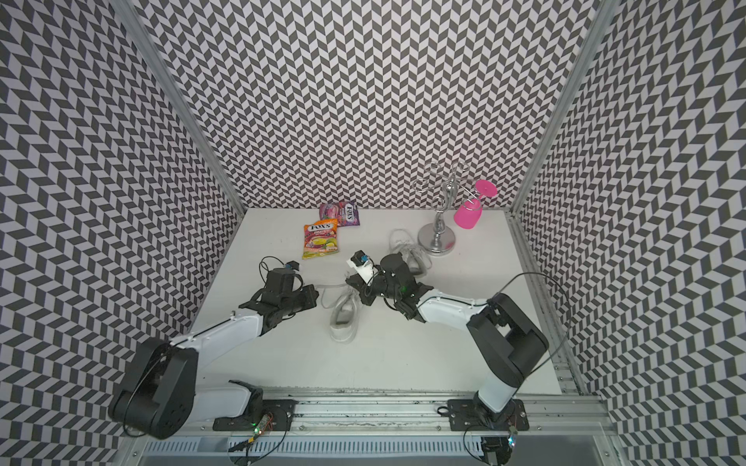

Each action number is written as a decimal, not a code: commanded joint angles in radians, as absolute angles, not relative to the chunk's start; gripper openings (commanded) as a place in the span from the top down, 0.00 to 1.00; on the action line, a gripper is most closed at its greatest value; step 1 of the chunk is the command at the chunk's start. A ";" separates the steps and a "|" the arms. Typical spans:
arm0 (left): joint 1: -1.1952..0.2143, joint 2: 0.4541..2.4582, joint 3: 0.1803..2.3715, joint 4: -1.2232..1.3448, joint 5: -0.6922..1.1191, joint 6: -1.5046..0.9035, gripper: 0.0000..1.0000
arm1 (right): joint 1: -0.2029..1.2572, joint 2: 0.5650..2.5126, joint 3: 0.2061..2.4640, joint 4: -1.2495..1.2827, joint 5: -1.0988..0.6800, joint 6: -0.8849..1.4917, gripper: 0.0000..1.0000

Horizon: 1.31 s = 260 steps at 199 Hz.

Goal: Tie the shoes
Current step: Wrap the shoelace around the shoelace.

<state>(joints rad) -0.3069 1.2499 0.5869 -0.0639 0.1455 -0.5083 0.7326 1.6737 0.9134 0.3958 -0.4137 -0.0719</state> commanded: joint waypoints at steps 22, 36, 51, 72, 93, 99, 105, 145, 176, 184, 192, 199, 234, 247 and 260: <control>-0.392 1.031 0.669 -0.194 0.209 -0.528 0.97 | 0.721 1.636 0.918 0.410 -0.408 -0.028 1.00; -0.443 0.978 0.696 -0.235 0.236 -0.544 0.97 | 0.715 1.641 0.928 0.395 -0.418 -0.020 1.00; -0.520 0.920 0.748 -0.295 0.210 -0.545 0.97 | 0.706 1.648 0.936 0.381 -0.426 -0.010 1.00; -0.625 0.860 0.807 -0.351 0.191 -0.544 0.97 | 0.690 1.653 0.939 0.382 -0.449 0.015 1.00; -0.712 0.841 0.831 -0.377 0.193 -0.562 0.96 | 0.681 1.651 0.942 0.381 -0.465 0.032 1.00; -0.738 0.841 0.830 -0.377 0.193 -0.569 0.96 | 0.680 1.648 0.942 0.379 -0.464 0.032 1.00; -0.765 0.844 0.830 -0.375 0.186 -0.576 0.96 | 0.679 1.645 0.941 0.377 -0.465 0.032 1.00; -0.961 0.946 0.840 -0.280 0.155 -0.589 0.95 | 0.675 1.632 0.945 0.355 -0.486 0.012 1.00; -1.055 1.084 0.892 -0.238 0.143 -0.563 0.92 | 0.664 1.628 0.949 0.338 -0.512 -0.011 1.00; -1.063 1.114 0.897 -0.227 0.148 -0.559 0.91 | 0.661 1.629 0.951 0.332 -0.519 -0.018 1.00; -1.067 1.143 0.899 -0.209 0.157 -0.556 0.90 | 0.658 1.628 0.954 0.323 -0.522 -0.026 1.00; -1.068 1.163 0.899 -0.194 0.164 -0.554 0.88 | 0.657 1.628 0.954 0.319 -0.527 -0.032 1.00; -1.068 1.233 0.921 -0.152 0.186 -0.531 0.69 | 0.646 1.625 0.945 0.314 -0.542 -0.045 1.00; -1.068 1.242 0.937 -0.153 0.195 -0.516 0.64 | 0.645 1.625 0.943 0.316 -0.545 -0.049 1.00; -1.067 1.244 0.951 -0.154 0.203 -0.496 0.59 | 0.643 1.628 0.943 0.316 -0.549 -0.055 1.00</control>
